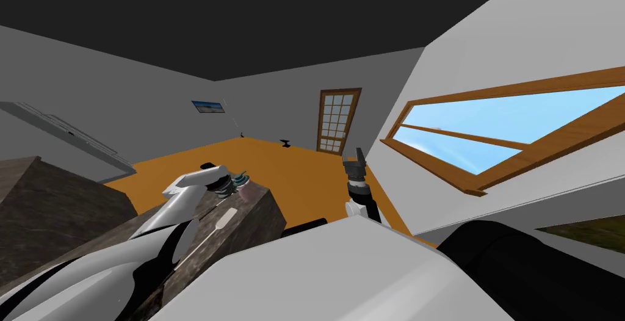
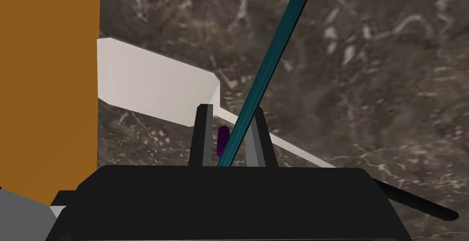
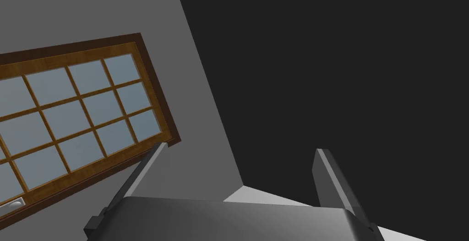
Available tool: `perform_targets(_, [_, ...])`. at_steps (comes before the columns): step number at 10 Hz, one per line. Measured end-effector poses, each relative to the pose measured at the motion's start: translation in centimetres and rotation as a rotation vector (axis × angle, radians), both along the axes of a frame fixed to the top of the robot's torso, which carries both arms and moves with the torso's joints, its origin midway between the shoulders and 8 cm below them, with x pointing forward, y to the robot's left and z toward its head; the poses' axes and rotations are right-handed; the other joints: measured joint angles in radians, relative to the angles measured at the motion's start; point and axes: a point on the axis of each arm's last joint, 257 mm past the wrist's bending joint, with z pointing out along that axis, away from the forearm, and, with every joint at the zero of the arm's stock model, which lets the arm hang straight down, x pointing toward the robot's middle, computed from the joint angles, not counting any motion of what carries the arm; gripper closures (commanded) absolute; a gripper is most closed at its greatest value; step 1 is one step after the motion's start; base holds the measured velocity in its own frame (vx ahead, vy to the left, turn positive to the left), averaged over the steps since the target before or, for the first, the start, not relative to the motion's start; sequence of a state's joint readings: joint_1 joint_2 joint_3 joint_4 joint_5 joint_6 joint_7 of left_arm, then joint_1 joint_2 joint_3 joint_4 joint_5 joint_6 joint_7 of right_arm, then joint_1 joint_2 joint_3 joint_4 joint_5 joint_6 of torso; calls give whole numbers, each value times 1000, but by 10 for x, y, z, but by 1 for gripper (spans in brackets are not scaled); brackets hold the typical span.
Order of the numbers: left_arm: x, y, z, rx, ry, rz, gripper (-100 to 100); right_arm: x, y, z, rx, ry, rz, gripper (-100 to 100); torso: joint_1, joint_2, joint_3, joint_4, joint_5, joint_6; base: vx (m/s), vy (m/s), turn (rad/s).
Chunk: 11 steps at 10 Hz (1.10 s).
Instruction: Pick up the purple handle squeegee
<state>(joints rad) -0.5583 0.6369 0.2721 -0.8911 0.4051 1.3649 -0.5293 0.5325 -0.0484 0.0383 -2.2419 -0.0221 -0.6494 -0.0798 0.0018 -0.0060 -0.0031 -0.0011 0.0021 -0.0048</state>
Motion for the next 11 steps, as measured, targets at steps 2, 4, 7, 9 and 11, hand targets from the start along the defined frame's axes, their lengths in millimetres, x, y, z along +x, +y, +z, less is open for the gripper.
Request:
perform_targets(2, [8, -13, 4, -2, -1, -42, 100, 0, 0, 0, 0, 0, 0, 0, 2, 0, 0, 0, 0, -1, 95, -36, 402])
perform_targets(4, [21, -34, 7, -2, -1, -119, 100, 0, 0, 0, 0, 0, 0, 0, 0, -2, -1, 0, 0, 0, 102, -75, 270])
perform_targets(7, [33, -61, 13, -2, -3, -209, 100, 0, 0, 0, 0, 0, 0, 0, 1, -2, -1, 0, 0, -1, 106, -60, 386])
perform_targets(9, [44, -86, 18, -2, -1, -292, 100, 0, 0, 0, 0, 0, 0, 0, -2, -2, -1, 0, 0, 0, 84, -97, 296])
perform_targets(11, [45, -104, 21, -1, 0, -345, 100, 0, 0, 0, 0, 0, 0, 0, 1, 0, 0, 1, 1, 0, 59, -36, 149])
